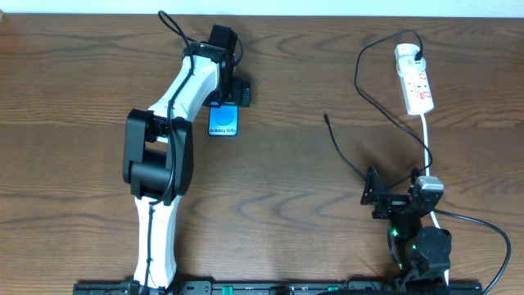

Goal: Plug charger to phone and switch on socket
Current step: 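Close the left gripper on the phone's top edge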

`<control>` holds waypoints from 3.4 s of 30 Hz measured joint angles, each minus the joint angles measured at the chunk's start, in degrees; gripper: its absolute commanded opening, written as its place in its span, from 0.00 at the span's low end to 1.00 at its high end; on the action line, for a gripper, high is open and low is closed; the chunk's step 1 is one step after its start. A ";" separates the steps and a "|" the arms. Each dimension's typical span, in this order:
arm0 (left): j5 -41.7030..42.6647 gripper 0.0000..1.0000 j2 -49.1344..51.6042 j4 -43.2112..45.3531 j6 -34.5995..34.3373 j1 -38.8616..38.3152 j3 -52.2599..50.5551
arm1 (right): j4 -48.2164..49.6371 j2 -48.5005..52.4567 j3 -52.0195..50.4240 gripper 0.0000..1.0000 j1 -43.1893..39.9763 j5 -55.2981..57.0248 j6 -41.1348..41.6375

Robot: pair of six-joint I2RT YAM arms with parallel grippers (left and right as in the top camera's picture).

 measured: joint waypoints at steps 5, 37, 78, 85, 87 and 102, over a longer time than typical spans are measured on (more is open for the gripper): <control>0.00 0.98 0.00 0.02 0.00 0.00 -0.11 | 0.00 0.00 0.00 0.99 0.00 0.00 0.00; 0.00 0.98 1.29 -0.42 0.00 0.00 -0.22 | 0.00 0.00 0.00 0.99 0.00 0.00 0.00; -0.35 0.99 1.73 -0.37 0.02 -0.07 -0.22 | -0.02 0.00 0.00 0.99 0.00 0.00 0.00; -0.48 0.99 1.73 -0.37 0.02 -0.07 -0.22 | -0.02 0.00 0.00 0.99 0.00 0.00 0.00; -0.52 0.99 1.73 -0.39 0.02 -0.07 -0.22 | 0.00 0.00 0.00 0.99 0.00 0.00 0.00; -1.09 0.91 1.73 -0.42 0.00 -0.04 -0.22 | -0.02 0.00 0.00 0.99 0.00 0.00 0.00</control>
